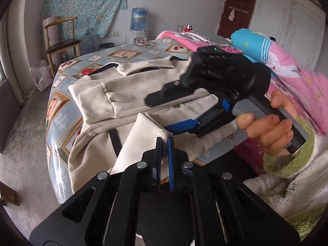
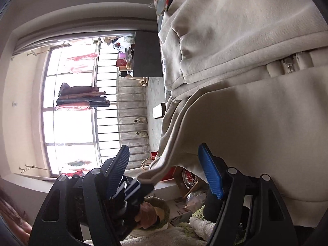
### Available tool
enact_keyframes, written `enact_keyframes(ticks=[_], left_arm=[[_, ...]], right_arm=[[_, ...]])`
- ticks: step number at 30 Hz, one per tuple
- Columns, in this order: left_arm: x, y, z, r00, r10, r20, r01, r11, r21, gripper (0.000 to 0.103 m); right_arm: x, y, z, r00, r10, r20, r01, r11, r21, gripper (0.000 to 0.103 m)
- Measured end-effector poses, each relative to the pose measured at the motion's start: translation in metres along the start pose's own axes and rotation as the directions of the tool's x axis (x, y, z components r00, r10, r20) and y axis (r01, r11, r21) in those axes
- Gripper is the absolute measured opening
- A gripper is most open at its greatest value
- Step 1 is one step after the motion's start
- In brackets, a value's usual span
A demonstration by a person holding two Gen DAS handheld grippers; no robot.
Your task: Fold large clothes
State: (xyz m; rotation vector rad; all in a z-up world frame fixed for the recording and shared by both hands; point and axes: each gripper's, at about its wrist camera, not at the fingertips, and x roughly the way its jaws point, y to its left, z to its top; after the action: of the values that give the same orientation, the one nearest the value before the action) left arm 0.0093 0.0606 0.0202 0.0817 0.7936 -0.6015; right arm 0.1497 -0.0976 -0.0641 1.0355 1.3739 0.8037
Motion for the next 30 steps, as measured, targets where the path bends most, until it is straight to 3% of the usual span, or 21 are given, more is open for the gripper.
enact_keyframes(ticks=[1, 4, 6, 9, 10, 12, 13, 14, 18, 23, 27, 30], left_arm=[[0.002, -0.003, -0.002, 1.0, -0.001, -0.011, 0.002, 1.0, 0.01, 0.005], [0.006, -0.007, -0.007, 1.0, -0.01, -0.029, 0.011, 1.0, 0.011, 0.005], [0.008, -0.005, -0.008, 0.999, -0.013, -0.035, 0.013, 1.0, 0.003, 0.006], [0.008, -0.002, -0.008, 0.999, -0.004, -0.044, 0.003, 1.0, -0.01, 0.006], [0.007, -0.001, -0.008, 0.999, -0.004, -0.046, 0.003, 1.0, -0.011, 0.007], [0.006, -0.001, -0.008, 0.999, 0.004, -0.052, -0.005, 1.0, -0.006, 0.019], [0.005, -0.001, -0.008, 0.998, 0.02, -0.055, -0.02, 1.0, 0.0, 0.038], [0.005, -0.001, -0.007, 0.998, 0.037, -0.056, -0.036, 0.999, 0.01, 0.05], [0.009, 0.0, -0.009, 0.994, 0.07, -0.079, -0.067, 0.997, 0.043, 0.057], [0.029, 0.006, -0.011, 0.976, 0.177, -0.13, -0.166, 0.982, 0.089, 0.058], [0.035, 0.013, -0.007, 0.974, 0.188, -0.122, -0.181, 0.981, 0.07, 0.057], [0.037, 0.015, -0.003, 0.978, 0.178, -0.111, -0.172, 0.983, 0.056, 0.042]], right_arm=[[0.004, 0.0, 0.0, 1.0, -0.019, 0.002, 0.019, 1.0, 0.002, 0.061], [0.015, -0.008, -0.001, 0.999, -0.052, -0.002, 0.052, 0.998, 0.025, 0.04], [0.02, -0.013, -0.001, 0.997, -0.073, -0.006, 0.073, 0.997, 0.03, 0.019], [0.022, -0.018, -0.002, 0.996, -0.094, 0.003, 0.094, 0.995, 0.026, 0.007], [0.023, -0.018, -0.002, 0.996, -0.093, 0.005, 0.093, 0.995, 0.023, 0.007], [0.024, -0.017, -0.003, 0.995, -0.095, 0.01, 0.095, 0.995, 0.013, 0.007], [0.024, -0.017, -0.003, 0.995, -0.095, 0.011, 0.094, 0.995, 0.012, 0.007], [0.023, -0.017, -0.004, 0.996, -0.092, 0.01, 0.092, 0.996, 0.011, 0.007], [0.025, -0.014, -0.004, 0.997, -0.076, 0.001, 0.076, 0.997, 0.001, 0.007], [0.027, -0.006, -0.006, 0.998, -0.067, -0.007, 0.066, 0.998, -0.02, 0.007], [0.025, -0.004, -0.003, 0.998, -0.058, -0.01, 0.058, 0.998, -0.026, 0.007], [0.025, -0.003, -0.003, 0.998, -0.056, -0.009, 0.055, 0.998, -0.035, 0.007]])
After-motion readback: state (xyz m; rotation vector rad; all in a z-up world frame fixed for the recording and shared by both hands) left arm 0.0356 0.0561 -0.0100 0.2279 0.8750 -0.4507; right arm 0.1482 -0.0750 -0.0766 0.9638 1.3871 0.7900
